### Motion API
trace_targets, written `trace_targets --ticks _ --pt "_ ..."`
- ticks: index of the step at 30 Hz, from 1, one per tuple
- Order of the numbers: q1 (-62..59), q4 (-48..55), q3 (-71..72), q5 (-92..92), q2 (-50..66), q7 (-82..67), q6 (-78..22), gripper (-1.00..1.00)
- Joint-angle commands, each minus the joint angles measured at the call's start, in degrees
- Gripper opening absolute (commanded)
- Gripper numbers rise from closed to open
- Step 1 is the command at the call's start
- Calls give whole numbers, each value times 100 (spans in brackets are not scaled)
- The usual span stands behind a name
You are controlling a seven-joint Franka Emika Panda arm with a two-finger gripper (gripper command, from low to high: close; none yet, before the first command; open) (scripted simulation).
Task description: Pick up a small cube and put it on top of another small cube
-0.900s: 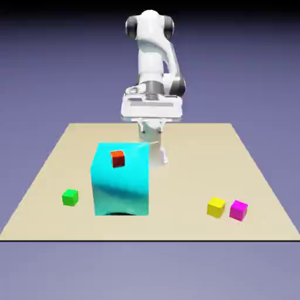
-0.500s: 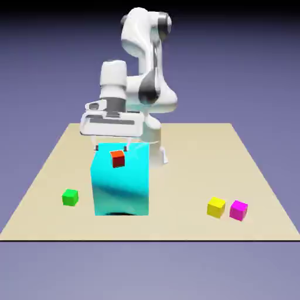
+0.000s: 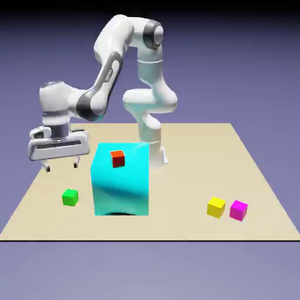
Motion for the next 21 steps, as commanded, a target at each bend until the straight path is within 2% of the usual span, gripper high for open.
trace_targets --ticks 1,21 --pt "32 47 -111 116 152 -250 -130 0" --pt "656 984 -2317 2422 3179 -5233 -2721 0"
